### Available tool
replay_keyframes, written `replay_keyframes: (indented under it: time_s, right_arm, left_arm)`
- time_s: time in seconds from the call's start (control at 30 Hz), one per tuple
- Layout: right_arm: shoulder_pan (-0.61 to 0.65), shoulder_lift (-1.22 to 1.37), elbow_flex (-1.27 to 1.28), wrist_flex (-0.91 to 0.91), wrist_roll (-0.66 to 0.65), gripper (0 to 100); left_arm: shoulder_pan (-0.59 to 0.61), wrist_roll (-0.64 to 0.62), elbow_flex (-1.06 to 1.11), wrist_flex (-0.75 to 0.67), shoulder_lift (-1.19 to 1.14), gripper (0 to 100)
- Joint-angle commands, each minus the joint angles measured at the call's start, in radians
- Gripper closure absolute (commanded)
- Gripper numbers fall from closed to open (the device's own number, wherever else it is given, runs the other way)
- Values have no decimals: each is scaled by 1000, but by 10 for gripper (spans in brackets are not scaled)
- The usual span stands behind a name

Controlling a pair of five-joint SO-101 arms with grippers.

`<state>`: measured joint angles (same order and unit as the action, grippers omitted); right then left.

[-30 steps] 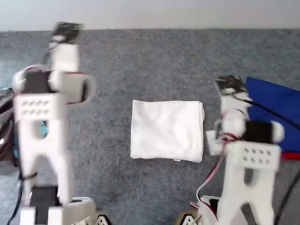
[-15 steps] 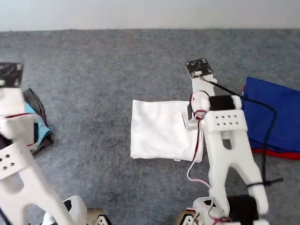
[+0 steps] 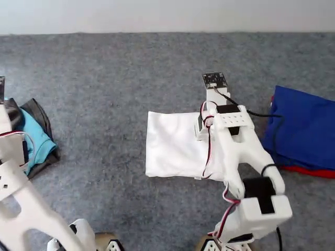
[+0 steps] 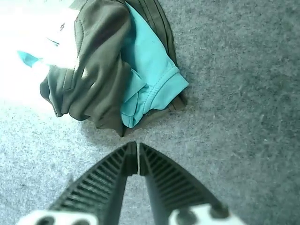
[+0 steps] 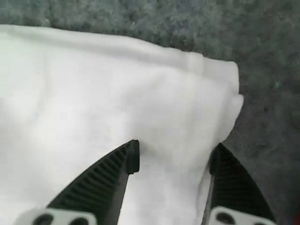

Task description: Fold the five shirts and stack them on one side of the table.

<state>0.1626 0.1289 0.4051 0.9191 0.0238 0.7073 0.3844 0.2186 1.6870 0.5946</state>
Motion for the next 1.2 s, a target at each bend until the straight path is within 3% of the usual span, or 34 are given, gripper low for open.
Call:
replay_keyframes:
  time_s: [0.0, 0.27, 0.37, 0.47, 0.63, 0.83, 1.03, 1.17]
  right_arm:
    - [8, 42, -14, -53, 29, 745]
    - [4, 188, -198, 143, 103, 754]
    - [2, 263, -290, 237, 94, 857]
    - [4, 311, -358, 295, -15, 996]
    - [1, 305, -382, 358, -107, 985]
    - [-79, 234, -384, 433, -431, 988]
    - [-163, 213, -440, 414, -1016, 988]
    - [-140, 213, -512, 312, -1272, 988]
  left_arm:
    - [5, 2, -2, -8, 21, 985]
    - [5, 0, -2, -11, 21, 985]
    - [5, 0, -2, -12, 21, 985]
    - [5, 0, -2, -12, 21, 985]
    - [5, 0, -2, -12, 21, 985]
    - [5, 3, -2, -12, 21, 985]
    - [5, 5, -2, -12, 21, 985]
    - [2, 5, -2, -12, 21, 985]
